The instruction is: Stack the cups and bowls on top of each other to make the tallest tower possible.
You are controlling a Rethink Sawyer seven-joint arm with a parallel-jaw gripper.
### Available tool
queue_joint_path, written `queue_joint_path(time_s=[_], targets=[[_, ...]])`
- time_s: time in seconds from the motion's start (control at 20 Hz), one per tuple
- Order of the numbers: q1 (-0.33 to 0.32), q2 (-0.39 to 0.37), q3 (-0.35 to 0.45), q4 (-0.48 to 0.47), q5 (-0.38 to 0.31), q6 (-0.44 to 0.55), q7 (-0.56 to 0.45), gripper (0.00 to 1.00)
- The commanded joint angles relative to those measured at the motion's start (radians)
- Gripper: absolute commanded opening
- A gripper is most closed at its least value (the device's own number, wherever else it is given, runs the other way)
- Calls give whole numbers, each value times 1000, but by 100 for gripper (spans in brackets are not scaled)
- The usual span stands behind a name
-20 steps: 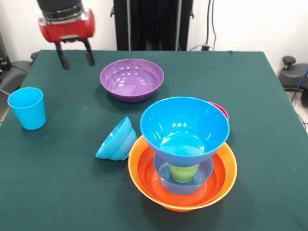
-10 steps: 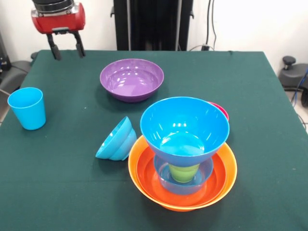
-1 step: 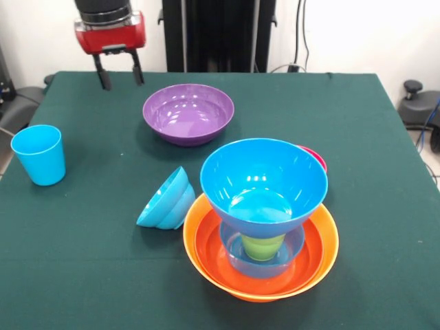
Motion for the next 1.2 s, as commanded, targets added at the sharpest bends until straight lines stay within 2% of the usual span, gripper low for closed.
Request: queue_joint_path(time_s=[0.05, 0.25, 0.5, 1.2], targets=[[112, 6, -97, 50, -38, -102, 131, 100], [148, -11, -131, 35, -24, -118, 169, 100], [161, -14, -173, 40, 3, -151, 177, 100], [227, 104, -299, -45, -30, -256, 130, 100]])
